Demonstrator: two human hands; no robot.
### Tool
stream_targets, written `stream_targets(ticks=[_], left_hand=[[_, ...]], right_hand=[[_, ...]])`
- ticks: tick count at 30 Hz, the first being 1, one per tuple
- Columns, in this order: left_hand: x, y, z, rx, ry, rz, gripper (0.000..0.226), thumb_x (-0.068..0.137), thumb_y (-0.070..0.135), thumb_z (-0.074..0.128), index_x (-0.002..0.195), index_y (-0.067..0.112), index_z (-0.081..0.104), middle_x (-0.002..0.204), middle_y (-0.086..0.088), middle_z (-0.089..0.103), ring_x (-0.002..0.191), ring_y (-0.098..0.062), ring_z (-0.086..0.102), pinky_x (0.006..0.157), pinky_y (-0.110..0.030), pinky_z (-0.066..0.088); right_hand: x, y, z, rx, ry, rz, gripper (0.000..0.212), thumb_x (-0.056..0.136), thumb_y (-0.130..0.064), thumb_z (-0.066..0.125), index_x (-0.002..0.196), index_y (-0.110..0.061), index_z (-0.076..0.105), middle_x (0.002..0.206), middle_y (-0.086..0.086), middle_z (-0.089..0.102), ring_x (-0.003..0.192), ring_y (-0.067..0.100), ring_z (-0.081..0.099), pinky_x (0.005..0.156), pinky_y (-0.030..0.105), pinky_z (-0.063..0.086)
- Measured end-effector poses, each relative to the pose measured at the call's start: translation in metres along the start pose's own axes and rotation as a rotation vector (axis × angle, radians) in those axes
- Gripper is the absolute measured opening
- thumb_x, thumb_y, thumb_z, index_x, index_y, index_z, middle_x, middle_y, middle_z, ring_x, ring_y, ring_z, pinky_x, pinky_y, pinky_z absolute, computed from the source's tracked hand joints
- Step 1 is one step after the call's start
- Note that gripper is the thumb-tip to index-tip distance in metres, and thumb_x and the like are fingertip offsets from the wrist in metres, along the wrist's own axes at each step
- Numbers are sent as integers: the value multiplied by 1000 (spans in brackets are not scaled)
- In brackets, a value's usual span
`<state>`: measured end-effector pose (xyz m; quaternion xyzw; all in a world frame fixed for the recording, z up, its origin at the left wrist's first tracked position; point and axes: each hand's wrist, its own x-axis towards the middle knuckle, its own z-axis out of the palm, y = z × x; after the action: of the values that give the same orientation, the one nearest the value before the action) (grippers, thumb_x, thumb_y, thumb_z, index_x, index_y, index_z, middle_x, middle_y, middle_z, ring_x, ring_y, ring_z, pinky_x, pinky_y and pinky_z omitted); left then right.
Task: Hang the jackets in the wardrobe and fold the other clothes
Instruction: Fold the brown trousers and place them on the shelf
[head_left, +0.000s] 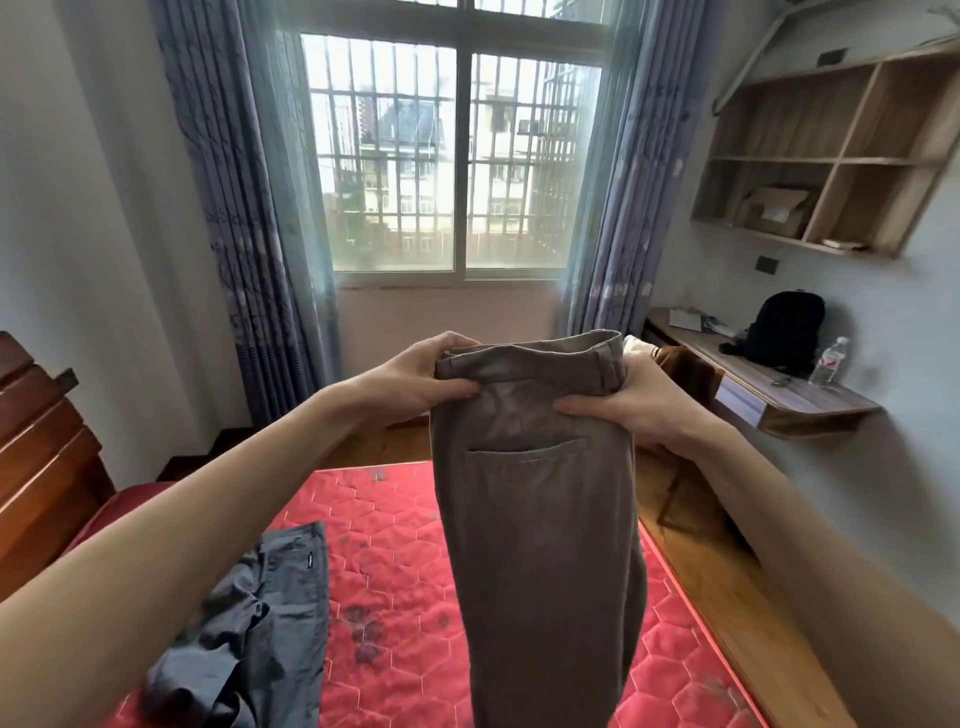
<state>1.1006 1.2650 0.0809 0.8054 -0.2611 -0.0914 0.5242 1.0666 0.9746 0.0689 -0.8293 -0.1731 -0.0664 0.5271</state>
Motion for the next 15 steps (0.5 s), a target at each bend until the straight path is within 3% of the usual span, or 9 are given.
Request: stream_targets(ticks=[2, 6, 11, 15], left_hand=[[6, -5, -6, 145, -17, -2, 40, 96, 2, 67, 133, 13, 59, 115, -13, 72, 107, -22, 71, 93, -33, 61], [22, -15, -17, 351, 30, 42, 32, 84, 0, 69, 113, 13, 69, 95, -2, 73, 78, -5, 64, 75, -28, 56], [61, -33, -50, 428, 45, 3, 26, 80, 2, 68, 105, 10, 71, 96, -10, 73, 82, -13, 65, 77, -34, 57], [102, -60, -81, 555, 137, -13, 23, 79, 4, 70, 99, 13, 67, 88, -1, 69, 86, -22, 65, 71, -32, 52]], right_hand=[[5, 9, 5, 14, 20, 16, 33, 83, -11, 85, 113, -2, 77, 108, 6, 80, 104, 20, 75, 88, 29, 61], [30, 19, 15, -14, 0, 44, 28, 89, -15, 81, 114, -4, 77, 112, 10, 78, 110, 21, 72, 97, 36, 59], [95, 21, 17, -138, -137, 107, 20, 92, -14, 78, 112, -12, 78, 108, 3, 80, 105, 17, 74, 94, 34, 60], [172, 18, 24, -440, -191, 81, 8, 83, -12, 79, 89, -16, 79, 86, 1, 79, 77, 12, 70, 79, 42, 61]])
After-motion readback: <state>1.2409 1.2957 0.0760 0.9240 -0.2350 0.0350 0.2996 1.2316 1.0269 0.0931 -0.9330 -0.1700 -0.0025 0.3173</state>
